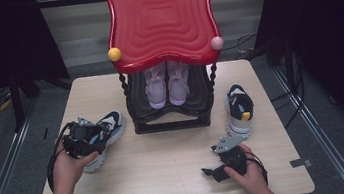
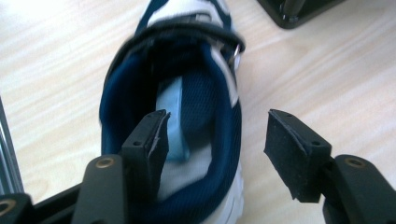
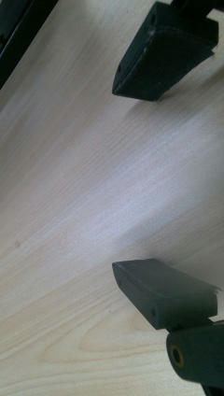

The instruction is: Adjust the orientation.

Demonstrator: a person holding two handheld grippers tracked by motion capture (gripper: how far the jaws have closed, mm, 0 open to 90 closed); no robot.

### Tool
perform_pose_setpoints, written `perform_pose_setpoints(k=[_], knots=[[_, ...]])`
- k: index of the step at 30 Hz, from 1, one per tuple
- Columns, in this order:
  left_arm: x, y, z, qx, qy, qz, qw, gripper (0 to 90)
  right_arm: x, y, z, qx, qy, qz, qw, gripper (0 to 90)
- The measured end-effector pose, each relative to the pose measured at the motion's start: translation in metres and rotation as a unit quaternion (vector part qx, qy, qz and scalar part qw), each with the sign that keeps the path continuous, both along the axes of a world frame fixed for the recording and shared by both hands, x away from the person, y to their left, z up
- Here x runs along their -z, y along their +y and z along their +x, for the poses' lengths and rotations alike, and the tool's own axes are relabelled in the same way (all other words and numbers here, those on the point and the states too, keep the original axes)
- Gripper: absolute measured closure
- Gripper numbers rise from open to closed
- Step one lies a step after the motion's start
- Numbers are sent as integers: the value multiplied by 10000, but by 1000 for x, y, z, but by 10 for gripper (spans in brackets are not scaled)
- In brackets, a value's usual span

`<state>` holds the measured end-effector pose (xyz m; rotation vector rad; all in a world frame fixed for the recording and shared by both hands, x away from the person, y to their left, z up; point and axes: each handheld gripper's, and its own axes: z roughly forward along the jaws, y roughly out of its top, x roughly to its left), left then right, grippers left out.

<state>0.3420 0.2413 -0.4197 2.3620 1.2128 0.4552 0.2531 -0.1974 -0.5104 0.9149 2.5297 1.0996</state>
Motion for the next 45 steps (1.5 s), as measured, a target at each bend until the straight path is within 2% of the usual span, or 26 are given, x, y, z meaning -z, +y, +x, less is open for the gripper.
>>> perform_pose_setpoints(k=[1, 3, 6, 8, 10, 13, 16, 19, 22, 23, 24, 28, 30, 32, 35, 39, 42, 43, 45], knots=[[1, 1, -2, 20, 17, -58, 10000, 377, 0, 0, 0, 0, 0, 0, 10000, 124], [1, 1, -4, 102, 162, 72, 9998, 366, 0, 0, 0, 0, -1, 0, 10000, 124], [1, -2, -8, 231, 308, 23, 9993, 352, 0, 0, 0, 0, -1, 0, 10000, 124], [1, -5, -11, 290, 320, 34, 9991, 354, 0, 0, 0, 1, 0, 1, 10000, 124], [1, -7, -13, 341, 342, -79, 9988, 354, 0, 0, 0, 0, 0, 0, 10000, 124], [0, -11, -14, 343, 367, 30, 9987, 343, 0, 0, 0, 1, 1, -8, 10000, 124], [0, -11, -13, 374, 424, 23, 9984, 343, 0, 0, 0, 0, -1, 0, 10000, 124], [3, -11, -12, 365, 502, 67, 9981, 398, 0, 0, 0, 1, 1, -5, 10000, 124], [6, -10, -12, 295, 487, 157, 9983, 531, 0, 0, 0, 1, 1, -6, 10000, 124], [6, -9, -11, 289, 503, 118, 9982, 602, 0, 0, 0, 1, 1, -6, 10000, 124], [5, -8, -11, 242, 560, 36, 9981, 617, 0, 0, 0, 1, 1, -6, 10000, 124], [5, -15, -12, 242, 565, 102, 9981, 669, 0, 0, 0, 0, 0, 1, 10000, 124], [5, -19, -12, 271, 559, -17, 9981, 674, 0, 0, 0, 0, 0, 1, 10000, 124], [5, -26, -12, 265, 586, -267, 9976, 674, 0, 0, 0, 0, 2, -8, 10000, 125], [4, -38, -10, 352, 602, -334, 9970, 673, 0, 0, 0, 1, 0, 0, 10000, 124], [5, -55, -6, 400, 574, -537, 9961, 672, 0, 0, 0, 0, 0, 1, 10000, 124], [6, -63, -5, 500, 585, -478, 9959, 672, 0, 0, 0, 0, 0, 1, 10000, 124], [6, -65, -5, 482, 568, -538, 9958, 665, 0, 0, 0, 0, -1, 1, 10000, 124], [6, -64, -4, 580, 619, -520, 9950, 611, 0, 0, 0, 0, -1, 0, 10000, 124]])
